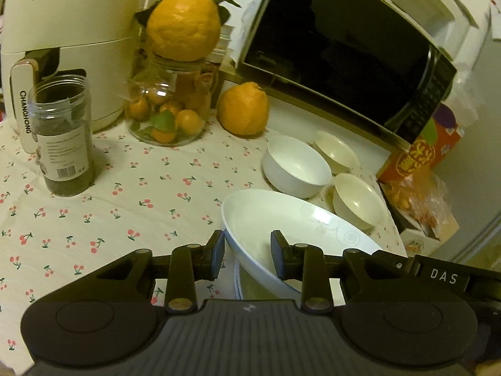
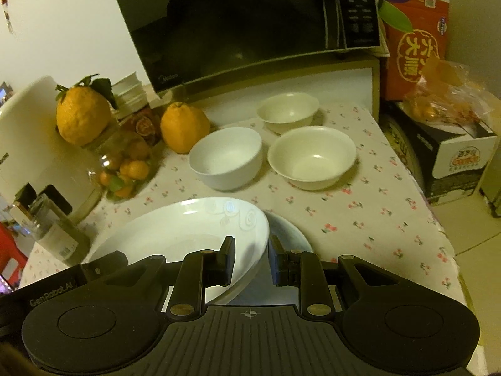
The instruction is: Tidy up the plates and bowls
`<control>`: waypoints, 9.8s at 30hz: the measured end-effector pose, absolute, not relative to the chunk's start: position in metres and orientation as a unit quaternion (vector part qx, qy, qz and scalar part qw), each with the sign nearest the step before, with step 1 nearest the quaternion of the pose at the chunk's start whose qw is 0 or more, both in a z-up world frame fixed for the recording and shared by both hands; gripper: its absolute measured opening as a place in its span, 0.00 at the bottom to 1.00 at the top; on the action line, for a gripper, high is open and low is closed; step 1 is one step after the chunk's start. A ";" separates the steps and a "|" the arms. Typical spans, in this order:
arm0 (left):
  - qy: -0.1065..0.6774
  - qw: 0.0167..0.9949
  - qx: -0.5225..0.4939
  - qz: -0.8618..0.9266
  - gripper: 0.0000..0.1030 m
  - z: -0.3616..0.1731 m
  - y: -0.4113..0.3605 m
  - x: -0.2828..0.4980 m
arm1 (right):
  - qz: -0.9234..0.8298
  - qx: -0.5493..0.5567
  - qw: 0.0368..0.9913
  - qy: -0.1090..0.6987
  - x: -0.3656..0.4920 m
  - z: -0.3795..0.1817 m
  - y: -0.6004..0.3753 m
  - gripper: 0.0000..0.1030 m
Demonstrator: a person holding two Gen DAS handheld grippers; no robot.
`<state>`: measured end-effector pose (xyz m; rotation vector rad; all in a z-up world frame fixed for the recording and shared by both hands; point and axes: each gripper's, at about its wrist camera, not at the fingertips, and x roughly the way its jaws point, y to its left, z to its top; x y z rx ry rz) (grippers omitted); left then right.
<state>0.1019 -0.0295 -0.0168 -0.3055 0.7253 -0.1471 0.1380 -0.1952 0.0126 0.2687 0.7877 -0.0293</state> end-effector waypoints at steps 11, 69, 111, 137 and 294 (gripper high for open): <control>0.364 0.920 -0.114 -0.093 0.27 -0.027 -0.044 0.097 | -0.035 0.116 0.904 0.410 0.127 0.002 -0.204 0.22; 0.443 0.888 -0.017 -0.124 0.71 -0.046 -0.063 0.113 | -0.040 0.152 0.882 0.445 0.143 -0.003 -0.211 0.67; 0.389 0.905 -0.156 -0.079 0.79 -0.029 -0.032 0.265 | 0.003 0.467 0.822 0.328 0.271 -0.043 -0.234 0.66; 0.394 0.901 -0.144 -0.113 0.13 -0.042 -0.048 0.280 | -0.008 0.425 0.838 0.341 0.280 -0.055 -0.226 0.20; 0.437 0.862 -0.148 -0.209 0.14 -0.056 -0.154 0.266 | -0.108 0.387 0.869 0.289 0.229 -0.047 -0.316 0.19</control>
